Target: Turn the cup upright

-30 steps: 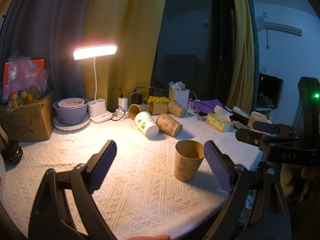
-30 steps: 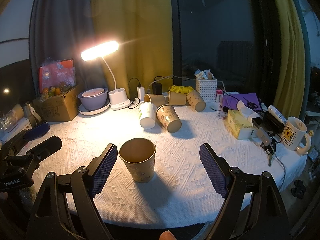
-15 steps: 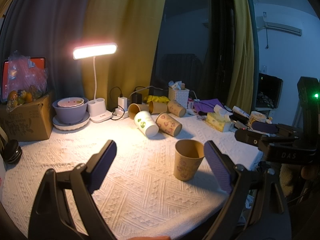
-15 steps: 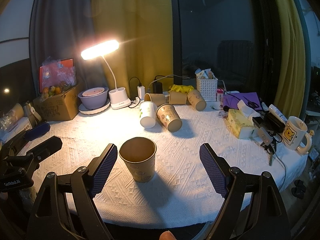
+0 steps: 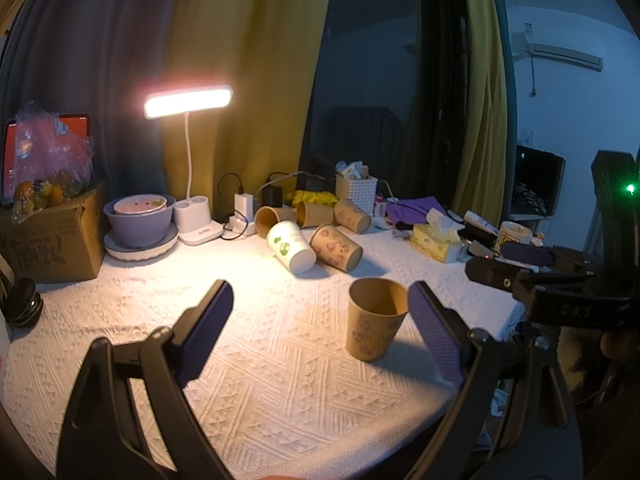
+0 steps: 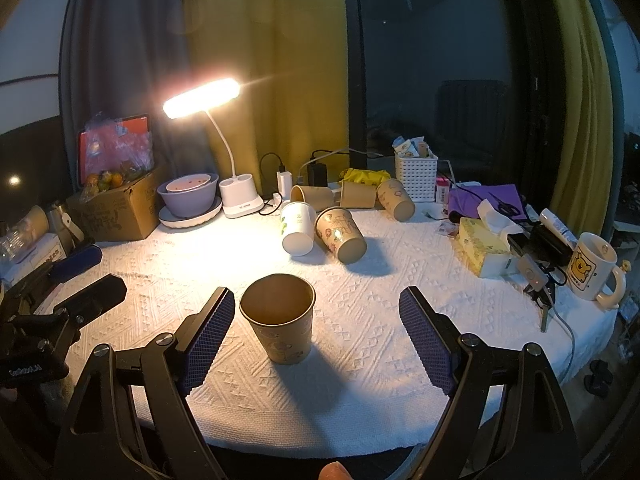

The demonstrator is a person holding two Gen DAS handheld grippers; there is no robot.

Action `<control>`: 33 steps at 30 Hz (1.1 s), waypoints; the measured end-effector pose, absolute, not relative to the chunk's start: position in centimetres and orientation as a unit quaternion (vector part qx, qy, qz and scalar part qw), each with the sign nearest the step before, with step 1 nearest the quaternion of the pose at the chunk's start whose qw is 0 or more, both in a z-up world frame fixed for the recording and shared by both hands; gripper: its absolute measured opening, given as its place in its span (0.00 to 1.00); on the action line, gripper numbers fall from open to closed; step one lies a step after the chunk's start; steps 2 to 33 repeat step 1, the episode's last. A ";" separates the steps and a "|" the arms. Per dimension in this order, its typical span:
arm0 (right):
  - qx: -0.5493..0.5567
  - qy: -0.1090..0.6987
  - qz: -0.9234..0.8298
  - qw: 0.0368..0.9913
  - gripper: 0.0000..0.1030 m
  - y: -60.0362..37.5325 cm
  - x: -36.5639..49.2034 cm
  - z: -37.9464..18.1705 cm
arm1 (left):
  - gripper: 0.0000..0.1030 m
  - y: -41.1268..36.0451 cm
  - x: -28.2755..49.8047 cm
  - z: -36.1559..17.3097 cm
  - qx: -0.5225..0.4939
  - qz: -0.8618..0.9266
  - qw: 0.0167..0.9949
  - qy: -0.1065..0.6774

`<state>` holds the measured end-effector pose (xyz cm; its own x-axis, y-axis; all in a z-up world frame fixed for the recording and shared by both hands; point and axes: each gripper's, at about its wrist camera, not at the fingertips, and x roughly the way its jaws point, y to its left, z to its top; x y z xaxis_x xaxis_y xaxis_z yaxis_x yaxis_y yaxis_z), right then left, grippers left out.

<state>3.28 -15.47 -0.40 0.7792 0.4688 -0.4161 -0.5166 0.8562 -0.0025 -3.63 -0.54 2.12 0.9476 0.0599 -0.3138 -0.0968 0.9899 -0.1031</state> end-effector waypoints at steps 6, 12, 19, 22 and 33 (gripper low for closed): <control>-0.060 0.204 0.262 0.941 0.84 -15.4 3.3 -0.5 | 0.87 -0.6 -3.7 1.9 -0.058 0.038 0.985 0.156; -0.060 0.204 0.262 0.941 0.84 -15.4 3.3 -0.5 | 0.87 -0.6 -3.7 1.9 -0.058 0.038 0.985 0.156; -0.060 0.204 0.262 0.941 0.84 -15.4 3.3 -0.5 | 0.87 -0.6 -3.7 1.9 -0.058 0.038 0.985 0.156; -0.060 0.204 0.262 0.941 0.84 -15.4 3.3 -0.5 | 0.87 -0.6 -3.7 1.9 -0.058 0.038 0.985 0.156; -0.060 0.204 0.262 0.941 0.84 -15.4 3.3 -0.5 | 0.87 -0.6 -3.7 1.9 -0.058 0.038 0.985 0.156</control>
